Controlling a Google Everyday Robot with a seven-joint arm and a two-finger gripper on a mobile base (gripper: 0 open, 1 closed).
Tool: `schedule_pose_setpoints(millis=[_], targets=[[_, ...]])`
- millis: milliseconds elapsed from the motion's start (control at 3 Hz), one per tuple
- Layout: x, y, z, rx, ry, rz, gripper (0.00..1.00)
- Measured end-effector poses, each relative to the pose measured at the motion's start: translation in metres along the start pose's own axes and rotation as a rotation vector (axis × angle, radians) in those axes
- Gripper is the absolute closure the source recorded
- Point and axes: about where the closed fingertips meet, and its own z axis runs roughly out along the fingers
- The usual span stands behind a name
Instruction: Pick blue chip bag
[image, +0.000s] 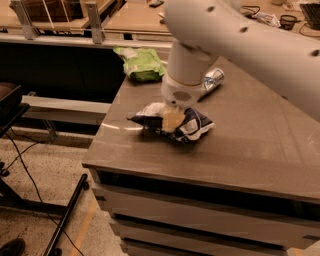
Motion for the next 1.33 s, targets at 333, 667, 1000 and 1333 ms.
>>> schedule_pose_setpoints(millis=[333, 667, 1000, 1333], targets=[[0.014, 0.006, -0.005, -0.010, -0.035, -0.014, 1.00], [0.012, 0.004, -0.009, -0.005, -0.047, -0.013, 1.00], [0.008, 0.003, -0.056, 0.038, -0.167, -0.058, 1.00], [0.004, 0.004, -0.107, 0.088, -0.280, -0.126, 1.00]])
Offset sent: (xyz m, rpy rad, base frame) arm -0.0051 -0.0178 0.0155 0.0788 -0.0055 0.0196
